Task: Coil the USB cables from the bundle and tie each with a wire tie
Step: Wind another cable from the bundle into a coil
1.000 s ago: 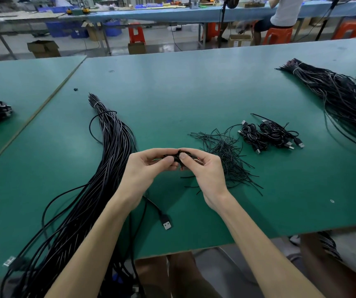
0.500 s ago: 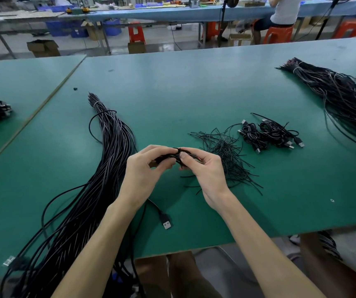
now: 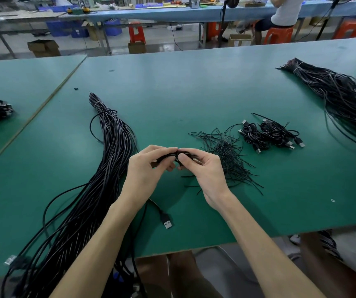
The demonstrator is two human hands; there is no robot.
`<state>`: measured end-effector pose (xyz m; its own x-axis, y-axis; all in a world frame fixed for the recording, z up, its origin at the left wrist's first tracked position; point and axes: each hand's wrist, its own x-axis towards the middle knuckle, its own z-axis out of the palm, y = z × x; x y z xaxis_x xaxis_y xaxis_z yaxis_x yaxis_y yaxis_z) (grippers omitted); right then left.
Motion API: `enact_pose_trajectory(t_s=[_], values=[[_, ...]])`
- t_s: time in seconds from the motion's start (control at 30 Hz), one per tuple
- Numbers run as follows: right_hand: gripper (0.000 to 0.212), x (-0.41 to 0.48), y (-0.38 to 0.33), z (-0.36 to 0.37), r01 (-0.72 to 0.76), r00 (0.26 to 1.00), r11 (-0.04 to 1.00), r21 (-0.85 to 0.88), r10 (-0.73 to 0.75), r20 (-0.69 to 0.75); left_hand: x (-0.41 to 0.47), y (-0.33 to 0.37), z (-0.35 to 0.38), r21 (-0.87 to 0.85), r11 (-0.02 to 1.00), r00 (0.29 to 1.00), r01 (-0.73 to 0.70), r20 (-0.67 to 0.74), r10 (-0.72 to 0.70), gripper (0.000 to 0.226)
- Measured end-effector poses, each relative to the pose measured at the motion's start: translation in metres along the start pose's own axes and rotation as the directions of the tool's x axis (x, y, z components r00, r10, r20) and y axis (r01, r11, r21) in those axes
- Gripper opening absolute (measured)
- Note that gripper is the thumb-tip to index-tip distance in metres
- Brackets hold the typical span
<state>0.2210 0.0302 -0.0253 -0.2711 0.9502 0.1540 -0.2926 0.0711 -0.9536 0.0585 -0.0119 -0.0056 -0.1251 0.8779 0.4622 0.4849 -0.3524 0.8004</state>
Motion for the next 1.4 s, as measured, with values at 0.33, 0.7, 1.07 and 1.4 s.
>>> enact_pose_trajectory(t_s=[0.33,0.7,1.07,1.4], values=[[0.033,-0.002,-0.002,0.003,-0.003,1.000,1.000,-0.004,0.003,0.009,0.000,-0.001,0.009,-0.205,0.961,0.979,0.184,-0.052,-0.198,0.018],[0.019,-0.001,-0.003,0.003,-0.002,0.999,0.999,0.033,0.004,-0.033,-0.004,0.001,0.017,-0.207,0.957,0.971,0.203,-0.084,-0.224,0.017],[0.009,-0.001,-0.003,0.001,-0.035,0.997,0.996,0.081,0.040,-0.061,-0.006,0.005,0.020,-0.173,0.970,0.980,0.170,-0.077,-0.186,0.020],[0.012,0.001,-0.003,0.001,-0.035,0.999,0.995,0.093,0.039,-0.036,-0.003,0.006,0.018,-0.325,0.922,0.974,0.212,-0.007,-0.226,0.021]])
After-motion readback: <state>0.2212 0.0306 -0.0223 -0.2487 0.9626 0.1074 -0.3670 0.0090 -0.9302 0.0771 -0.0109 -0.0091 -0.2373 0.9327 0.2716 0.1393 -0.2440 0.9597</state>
